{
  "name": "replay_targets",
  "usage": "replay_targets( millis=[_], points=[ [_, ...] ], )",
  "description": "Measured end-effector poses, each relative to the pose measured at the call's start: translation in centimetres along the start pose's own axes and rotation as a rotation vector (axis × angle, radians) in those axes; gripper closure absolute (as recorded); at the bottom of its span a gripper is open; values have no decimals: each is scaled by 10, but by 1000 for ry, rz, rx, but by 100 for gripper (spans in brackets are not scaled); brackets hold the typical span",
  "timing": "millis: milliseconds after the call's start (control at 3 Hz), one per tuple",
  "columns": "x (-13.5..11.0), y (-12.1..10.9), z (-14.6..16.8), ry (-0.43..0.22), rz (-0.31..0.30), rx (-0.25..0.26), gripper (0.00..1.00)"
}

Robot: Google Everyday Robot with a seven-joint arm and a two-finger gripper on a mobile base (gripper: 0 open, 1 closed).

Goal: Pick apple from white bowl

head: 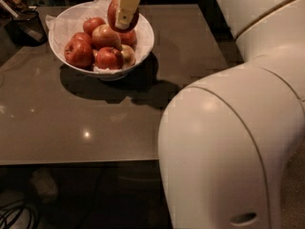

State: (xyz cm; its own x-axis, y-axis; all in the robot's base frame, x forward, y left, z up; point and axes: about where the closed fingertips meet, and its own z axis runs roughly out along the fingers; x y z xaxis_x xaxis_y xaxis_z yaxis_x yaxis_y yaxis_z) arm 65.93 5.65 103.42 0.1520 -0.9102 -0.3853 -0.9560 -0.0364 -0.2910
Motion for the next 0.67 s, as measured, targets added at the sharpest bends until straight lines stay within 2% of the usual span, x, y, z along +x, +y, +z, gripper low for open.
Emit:
replay_targets(
  millis=[333, 667],
  points=[
    [-18, 20, -10, -7, -47, -15, 100],
    [-22, 16, -8, -20, -47, 4, 100]
  ],
)
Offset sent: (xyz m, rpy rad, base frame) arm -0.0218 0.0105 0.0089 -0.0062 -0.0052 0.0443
